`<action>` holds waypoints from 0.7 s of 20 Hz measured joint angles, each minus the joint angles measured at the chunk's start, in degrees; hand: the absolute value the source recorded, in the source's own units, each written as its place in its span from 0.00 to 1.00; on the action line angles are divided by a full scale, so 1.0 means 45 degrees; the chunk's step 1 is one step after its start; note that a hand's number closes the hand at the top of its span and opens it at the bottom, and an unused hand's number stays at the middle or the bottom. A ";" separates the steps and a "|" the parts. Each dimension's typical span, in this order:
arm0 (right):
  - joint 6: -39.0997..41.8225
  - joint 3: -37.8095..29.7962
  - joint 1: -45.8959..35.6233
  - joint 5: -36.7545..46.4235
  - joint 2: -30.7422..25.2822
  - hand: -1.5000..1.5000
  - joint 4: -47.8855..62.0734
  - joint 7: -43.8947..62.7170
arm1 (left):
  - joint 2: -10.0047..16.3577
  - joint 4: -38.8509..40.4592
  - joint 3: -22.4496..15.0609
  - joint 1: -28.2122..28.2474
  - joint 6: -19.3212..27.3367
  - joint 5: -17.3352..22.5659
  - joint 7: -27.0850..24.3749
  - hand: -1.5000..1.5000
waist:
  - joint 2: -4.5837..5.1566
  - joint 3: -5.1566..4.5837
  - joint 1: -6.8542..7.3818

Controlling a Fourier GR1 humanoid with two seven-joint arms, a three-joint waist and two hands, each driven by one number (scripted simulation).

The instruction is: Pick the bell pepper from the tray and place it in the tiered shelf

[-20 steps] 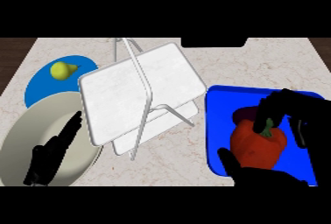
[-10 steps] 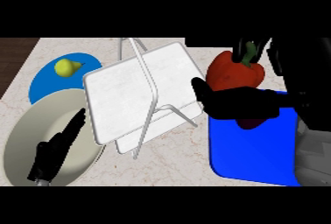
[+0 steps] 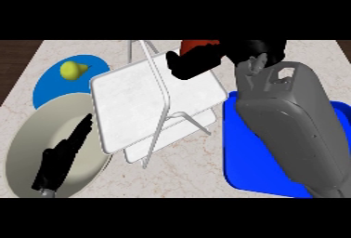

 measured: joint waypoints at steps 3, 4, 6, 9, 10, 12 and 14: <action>-0.0308 -0.0042 -0.0400 0.0083 0.0389 1.00 0.1554 -0.0726 | -0.0021 0.0003 0.0051 0.0011 -0.0105 -0.0011 -0.0014 0.50 | 0.0006 -0.0003 -0.0012; -0.0455 -0.0028 -0.0529 0.0174 0.0530 1.00 0.2101 -0.0937 | -0.0027 -0.0002 0.0047 -0.0019 -0.0086 -0.0072 0.0064 0.50 | 0.0009 -0.0006 -0.0006; -0.0686 -0.0081 -0.0977 0.0269 0.0948 1.00 0.3216 -0.1141 | -0.0054 0.0108 0.0092 -0.0060 -0.0202 -0.0041 -0.0084 0.50 | 0.0018 0.0016 0.0014; -0.1072 -0.0169 -0.1310 0.0210 0.1539 1.00 0.4641 -0.1695 | -0.0070 0.0114 0.0156 -0.0096 -0.0322 -0.0004 -0.0054 0.50 | 0.0032 0.0012 0.0024; -0.1283 -0.0442 -0.1368 -0.0149 0.1708 1.00 0.4930 -0.1873 | -0.0095 0.0045 0.0150 -0.0108 -0.0352 0.0014 -0.0033 0.50 | 0.0054 0.0010 0.0057; -0.1929 -0.1141 -0.1122 -0.1410 0.1946 0.00 0.5125 -0.1928 | -0.0138 -0.0026 0.0117 -0.0170 -0.0388 0.0001 -0.0070 0.50 | 0.0119 -0.0003 0.0174; -0.2475 -0.1811 -0.0875 -0.2796 0.2092 0.00 0.5303 -0.1922 | -0.0166 -0.0057 0.0077 -0.0214 -0.0429 -0.0029 -0.0062 0.50 | 0.0155 -0.0007 0.0236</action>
